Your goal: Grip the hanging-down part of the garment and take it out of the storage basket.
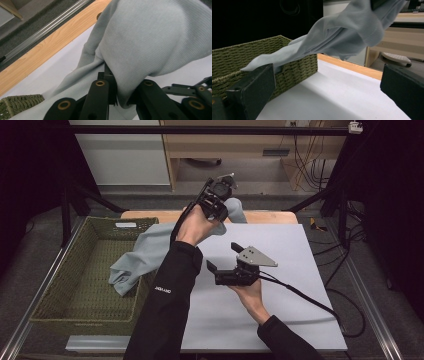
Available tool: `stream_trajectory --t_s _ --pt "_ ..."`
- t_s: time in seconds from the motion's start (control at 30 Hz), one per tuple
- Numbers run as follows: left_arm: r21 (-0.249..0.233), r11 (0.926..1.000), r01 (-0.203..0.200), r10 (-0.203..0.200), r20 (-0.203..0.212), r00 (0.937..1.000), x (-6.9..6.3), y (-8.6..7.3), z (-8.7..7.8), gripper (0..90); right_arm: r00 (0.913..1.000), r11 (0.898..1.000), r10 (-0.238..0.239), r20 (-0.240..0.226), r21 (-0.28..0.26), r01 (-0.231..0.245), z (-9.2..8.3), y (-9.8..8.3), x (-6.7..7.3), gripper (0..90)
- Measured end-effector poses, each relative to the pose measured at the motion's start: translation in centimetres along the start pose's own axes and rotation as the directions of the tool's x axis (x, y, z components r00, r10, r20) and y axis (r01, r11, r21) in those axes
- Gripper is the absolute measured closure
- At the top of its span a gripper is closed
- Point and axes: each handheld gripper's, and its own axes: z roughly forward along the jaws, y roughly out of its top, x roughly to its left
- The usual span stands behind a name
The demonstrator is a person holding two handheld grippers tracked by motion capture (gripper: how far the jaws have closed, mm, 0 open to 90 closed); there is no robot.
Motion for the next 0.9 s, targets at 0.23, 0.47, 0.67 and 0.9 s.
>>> stream_trajectory --t_s 0.23,0.47,0.67,0.9 --pt "-0.007 1.0 0.002 -0.002 -0.002 1.0 0.1 0.0 -0.2 82.3 0.9998 1.0 0.018 -0.002 0.006 -0.018 1.7 -0.2 0.5 0.5" --pt "-0.004 1.0 -0.004 0.004 0.0 1.0 0.1 0.0 -0.3 82.3 0.9996 1.0 0.029 -0.002 0.008 -0.029 3.2 -0.2 0.7 1.0" --pt "-0.008 1.0 -0.004 0.004 -0.007 1.0 0.2 -0.1 -0.6 82.3 0.9996 0.999 0.026 -0.008 0.019 -0.026 4.6 -0.5 1.4 1.7" --pt "-0.005 1.0 -0.009 0.008 -0.002 1.0 0.3 -0.2 -0.7 82.3 1.0 1.0 0.004 -0.001 0.014 -0.004 6.2 -0.7 1.8 2.3"
